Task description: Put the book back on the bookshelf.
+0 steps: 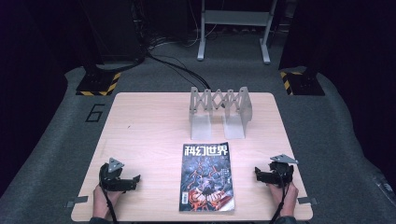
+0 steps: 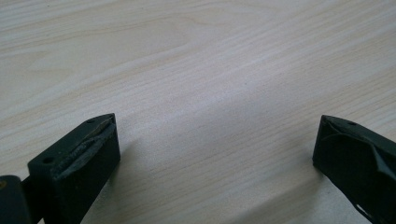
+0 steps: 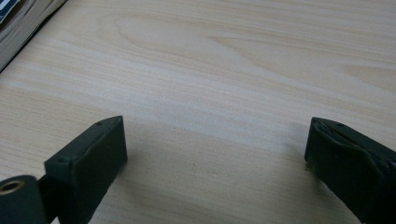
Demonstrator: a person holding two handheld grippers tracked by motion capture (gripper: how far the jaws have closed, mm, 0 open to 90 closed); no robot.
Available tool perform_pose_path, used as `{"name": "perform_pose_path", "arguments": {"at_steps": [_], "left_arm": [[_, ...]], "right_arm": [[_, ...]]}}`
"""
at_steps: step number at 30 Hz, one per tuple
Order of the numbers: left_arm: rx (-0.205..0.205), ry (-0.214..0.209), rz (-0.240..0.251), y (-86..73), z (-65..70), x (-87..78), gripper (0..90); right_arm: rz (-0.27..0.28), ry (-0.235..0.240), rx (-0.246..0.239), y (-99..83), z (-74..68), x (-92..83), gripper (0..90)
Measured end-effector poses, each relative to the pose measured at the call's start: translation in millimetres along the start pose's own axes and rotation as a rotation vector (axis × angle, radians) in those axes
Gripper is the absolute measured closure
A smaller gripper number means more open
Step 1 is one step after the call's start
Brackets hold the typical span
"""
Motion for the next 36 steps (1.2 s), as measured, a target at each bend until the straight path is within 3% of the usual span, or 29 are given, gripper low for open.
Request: {"name": "perform_pose_path", "arguments": {"at_steps": [16, 20, 24, 30, 36], "left_arm": [[0.005, -0.011, -0.016, 1.1, -0.9, -0.3, 0.4], [0.010, -0.010, -0.042, 8.1, -2.2, -0.1, 0.1], [-0.023, -0.027, 0.001, 17.1, 2.8, -3.8, 0.1], [-0.008, -0.067, 0.008, 24.4, 24.5, 1.4, 0.1], [0.003, -0.118, 0.005, 30.6, 40.4, 10.1, 0.1]], "right_arm": [[0.009, 0.003, 0.010, -0.2, 0.8, -3.4, 11.3], [0.003, 0.058, 0.030, 2.8, 1.3, -4.8, 13.5], [-0.009, 0.095, 0.019, 7.5, -6.6, -7.4, 14.1], [-0.028, 0.182, 0.019, 13.5, -23.9, -8.4, 14.5], [-0.044, 0.225, -0.001, 20.4, -40.0, -9.5, 14.7]]}}
Point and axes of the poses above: each handheld gripper's, and its own axes: x roughly forward along the jaws, y roughly out of its top, z roughly to its right, the point moved 2 cm from there along x, roughly forward along the jaws, and after that the axes turned 6 degrees about z, right-handed, at the moved point
